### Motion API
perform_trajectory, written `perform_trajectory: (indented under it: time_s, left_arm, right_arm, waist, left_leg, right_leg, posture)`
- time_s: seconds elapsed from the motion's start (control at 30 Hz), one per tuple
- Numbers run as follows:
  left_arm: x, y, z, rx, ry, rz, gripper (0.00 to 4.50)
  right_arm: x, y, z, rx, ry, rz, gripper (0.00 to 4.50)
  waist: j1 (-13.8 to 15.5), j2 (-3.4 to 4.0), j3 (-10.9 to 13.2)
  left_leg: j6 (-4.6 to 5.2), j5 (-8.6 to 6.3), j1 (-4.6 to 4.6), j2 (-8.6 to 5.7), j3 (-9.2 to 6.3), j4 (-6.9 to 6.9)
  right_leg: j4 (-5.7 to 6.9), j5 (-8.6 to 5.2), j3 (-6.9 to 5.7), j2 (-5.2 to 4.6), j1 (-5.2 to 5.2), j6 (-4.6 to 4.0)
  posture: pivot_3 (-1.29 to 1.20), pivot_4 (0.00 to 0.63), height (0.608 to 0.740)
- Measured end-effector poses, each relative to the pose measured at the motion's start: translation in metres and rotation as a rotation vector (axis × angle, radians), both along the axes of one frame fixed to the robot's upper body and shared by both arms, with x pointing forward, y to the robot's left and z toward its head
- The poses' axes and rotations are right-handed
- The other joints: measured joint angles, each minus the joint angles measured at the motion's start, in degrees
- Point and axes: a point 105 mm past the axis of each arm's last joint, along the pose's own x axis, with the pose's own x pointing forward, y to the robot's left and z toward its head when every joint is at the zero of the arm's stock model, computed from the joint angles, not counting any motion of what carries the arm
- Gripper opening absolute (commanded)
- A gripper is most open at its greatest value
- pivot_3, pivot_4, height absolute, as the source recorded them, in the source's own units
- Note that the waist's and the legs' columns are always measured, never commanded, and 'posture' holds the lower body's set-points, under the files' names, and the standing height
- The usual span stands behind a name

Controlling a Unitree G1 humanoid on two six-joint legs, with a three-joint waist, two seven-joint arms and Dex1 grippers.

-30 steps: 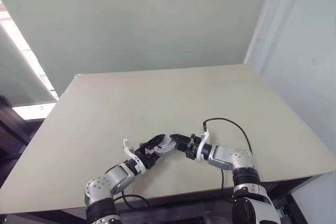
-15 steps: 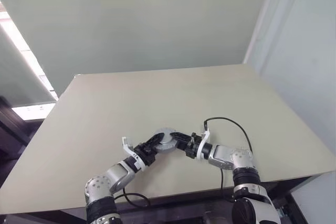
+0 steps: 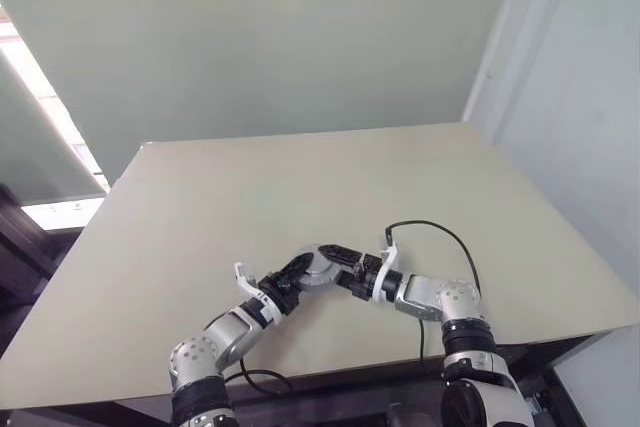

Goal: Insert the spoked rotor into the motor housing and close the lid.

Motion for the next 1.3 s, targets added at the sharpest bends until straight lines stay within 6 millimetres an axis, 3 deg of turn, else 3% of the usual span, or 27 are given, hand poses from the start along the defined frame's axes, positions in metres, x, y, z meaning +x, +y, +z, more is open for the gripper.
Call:
perform_trajectory:
  time_s: [0.1, 0.33, 0.53, 0.67, 0.87, 1.03, 1.3]
  left_arm:
    - [0.001, 0.000, 0.000, -0.001, -0.001, 0.009, 2.03]
    - [0.014, 0.013, 0.003, 0.016, -0.026, 0.110, 2.02]
    - [0.033, 0.056, 0.023, 0.114, -0.125, 0.289, 2.02]
    - [0.044, 0.087, 0.031, 0.320, -0.177, 0.401, 2.01]
    - [0.051, 0.116, 0.012, 0.602, -0.135, 0.488, 2.01]
    - [0.051, 0.124, -0.004, 0.662, -0.080, 0.523, 2.01]
    - [0.049, 0.138, -0.011, 0.674, -0.035, 0.611, 2.01]
  right_arm:
    - [0.002, 0.000, 0.000, -0.008, -0.004, -0.010, 4.50]
    - [0.026, -0.014, -0.013, -0.175, -0.085, -0.186, 4.50]
    - [0.030, -0.022, -0.026, -0.293, -0.159, -0.261, 4.50]
    - [0.033, -0.028, -0.021, -0.336, -0.231, -0.286, 4.50]
    - [0.030, -0.029, -0.007, -0.384, -0.361, -0.281, 4.50]
    - [0.023, -0.031, -0.009, -0.422, -0.405, -0.263, 4.50]
    - [0.019, -0.033, -0.005, -0.449, -0.454, -0.253, 4.50]
  waist:
    - [0.0, 0.00, 0.0]
    - [-0.1, 0.00, 0.0]
    - [0.0, -0.02, 0.0]
    - [0.1, -0.02, 0.0]
    - [0.5, -0.05, 0.0]
    - [1.0, -0.06, 0.0]
    - [1.5, -0.10, 0.0]
  left_leg:
    - [0.00, 0.00, 0.00, 0.00, 0.00, 0.01]
    - [0.00, 0.00, 0.01, 0.02, -0.01, 0.08]
    - [0.00, 0.00, -0.01, 0.01, -0.02, 0.13]
    - [-0.01, 0.00, 0.00, 0.00, -0.03, 0.14]
    - [0.00, 0.00, 0.00, -0.01, -0.06, 0.15]
    - [0.00, 0.00, -0.01, -0.01, -0.06, 0.17]
    - [0.00, 0.00, 0.00, 0.00, -0.09, 0.29]
  right_leg:
    - [0.00, 0.00, 0.00, 0.00, 0.02, 0.00]
    - [0.02, 0.01, 0.00, 0.04, 0.04, 0.00]
    - [0.02, 0.03, 0.00, 0.04, 0.03, -0.03]
    - [0.01, 0.04, 0.00, 0.03, 0.05, -0.04]
    - [0.01, 0.04, -0.03, 0.03, 0.07, -0.05]
    - [0.01, 0.05, -0.03, 0.02, 0.06, -0.05]
    - [0.03, 0.06, -0.07, 0.02, 0.13, -0.04]
  posture:
    - [0.00, 0.000, 0.740]
    - [0.00, 0.000, 0.740]
    - [0.00, 0.000, 0.740]
    - [0.00, 0.000, 0.740]
    - [0.00, 0.000, 0.740]
    - [0.00, 0.000, 0.740]
    - [0.00, 0.000, 0.740]
